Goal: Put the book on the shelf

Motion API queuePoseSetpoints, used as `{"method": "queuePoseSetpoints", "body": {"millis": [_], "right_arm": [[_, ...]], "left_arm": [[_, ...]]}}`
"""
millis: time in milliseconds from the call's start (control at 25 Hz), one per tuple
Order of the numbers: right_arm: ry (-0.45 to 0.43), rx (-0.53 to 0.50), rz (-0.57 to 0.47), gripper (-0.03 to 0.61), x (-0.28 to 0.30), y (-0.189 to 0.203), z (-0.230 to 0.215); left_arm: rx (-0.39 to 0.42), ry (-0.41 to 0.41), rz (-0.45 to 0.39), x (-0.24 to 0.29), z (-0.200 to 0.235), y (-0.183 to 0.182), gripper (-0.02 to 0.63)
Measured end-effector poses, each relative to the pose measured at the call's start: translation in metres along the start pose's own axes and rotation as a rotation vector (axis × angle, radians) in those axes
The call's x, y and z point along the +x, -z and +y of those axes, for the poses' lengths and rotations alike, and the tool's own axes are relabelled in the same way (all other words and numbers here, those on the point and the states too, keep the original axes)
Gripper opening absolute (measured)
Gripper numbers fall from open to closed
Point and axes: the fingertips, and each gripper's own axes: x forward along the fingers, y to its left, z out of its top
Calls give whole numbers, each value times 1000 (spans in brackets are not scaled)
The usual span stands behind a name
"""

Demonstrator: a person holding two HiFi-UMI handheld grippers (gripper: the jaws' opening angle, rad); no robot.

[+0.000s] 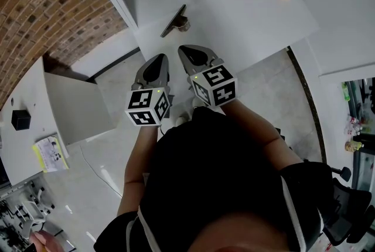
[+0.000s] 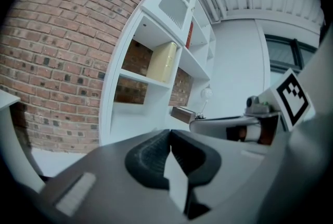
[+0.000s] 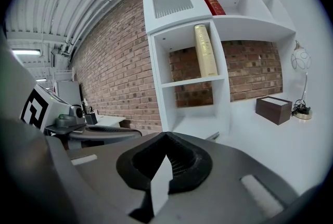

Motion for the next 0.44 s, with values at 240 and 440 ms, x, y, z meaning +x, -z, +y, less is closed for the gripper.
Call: {"method": "queuePoseSetpoints", "body": {"millis": [240,440], "right_arm": [[-10,3,18,-3,1,3,2],[-27,3,32,-3,2,6,5]], "left_arm": [[2,-1,5,2,0,2,9],[19,10,33,7,-3,6,9]]}}
